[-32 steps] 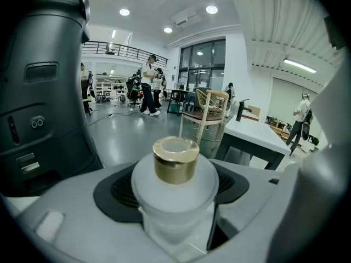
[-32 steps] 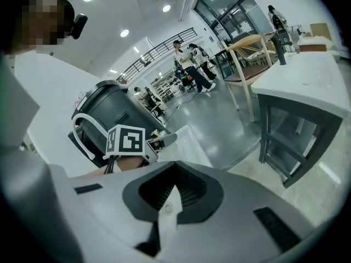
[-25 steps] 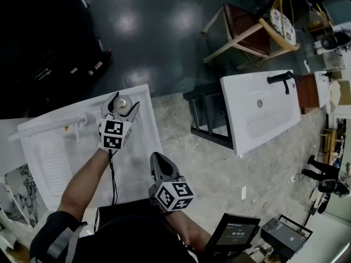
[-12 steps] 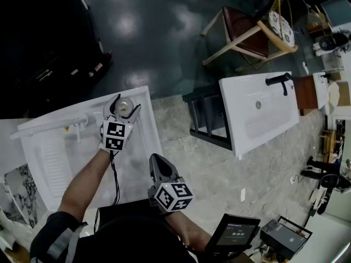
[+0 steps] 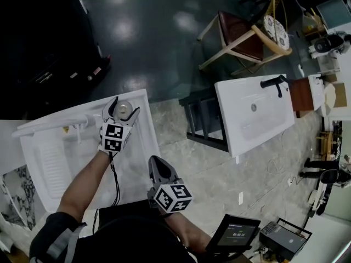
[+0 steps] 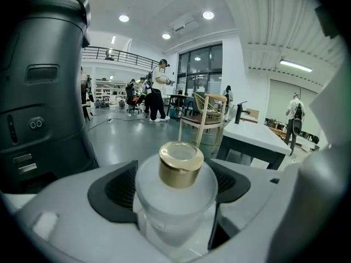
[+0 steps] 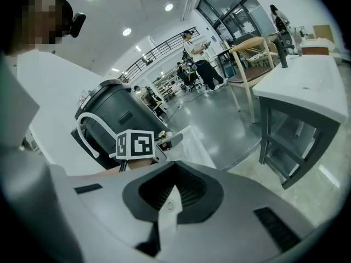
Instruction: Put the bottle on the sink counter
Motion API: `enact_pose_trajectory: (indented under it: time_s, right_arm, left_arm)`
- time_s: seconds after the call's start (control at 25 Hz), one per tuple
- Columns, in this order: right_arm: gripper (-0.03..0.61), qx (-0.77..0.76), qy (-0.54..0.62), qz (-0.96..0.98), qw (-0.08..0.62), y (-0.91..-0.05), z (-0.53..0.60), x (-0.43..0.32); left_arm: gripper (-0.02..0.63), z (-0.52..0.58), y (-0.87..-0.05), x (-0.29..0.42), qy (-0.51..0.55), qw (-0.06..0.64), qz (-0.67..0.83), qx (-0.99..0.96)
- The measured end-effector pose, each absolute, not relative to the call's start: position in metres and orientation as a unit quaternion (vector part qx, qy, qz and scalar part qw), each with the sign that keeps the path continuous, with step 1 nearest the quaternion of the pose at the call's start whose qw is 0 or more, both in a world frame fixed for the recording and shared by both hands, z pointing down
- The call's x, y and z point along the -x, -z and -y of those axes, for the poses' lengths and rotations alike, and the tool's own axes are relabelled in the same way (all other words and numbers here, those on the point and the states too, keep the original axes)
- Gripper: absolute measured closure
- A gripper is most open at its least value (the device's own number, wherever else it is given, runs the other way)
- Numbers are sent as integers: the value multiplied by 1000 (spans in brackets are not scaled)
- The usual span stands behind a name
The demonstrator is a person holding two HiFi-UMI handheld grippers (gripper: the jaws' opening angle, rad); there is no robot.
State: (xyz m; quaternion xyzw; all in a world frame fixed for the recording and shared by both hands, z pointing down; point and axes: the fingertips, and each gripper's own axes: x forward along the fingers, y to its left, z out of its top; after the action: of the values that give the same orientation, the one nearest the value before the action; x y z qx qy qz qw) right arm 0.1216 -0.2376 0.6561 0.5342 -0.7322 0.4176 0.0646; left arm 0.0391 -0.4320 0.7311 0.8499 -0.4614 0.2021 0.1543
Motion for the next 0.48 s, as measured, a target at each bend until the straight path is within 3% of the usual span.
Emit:
enact_pose_trajectory:
  time_s: [0.48]
  right_arm:
    - [583,-530,-407,743,45,-643,227,-122]
  left_arm:
    - [235,407,-680,-22,-166,122,490,-847]
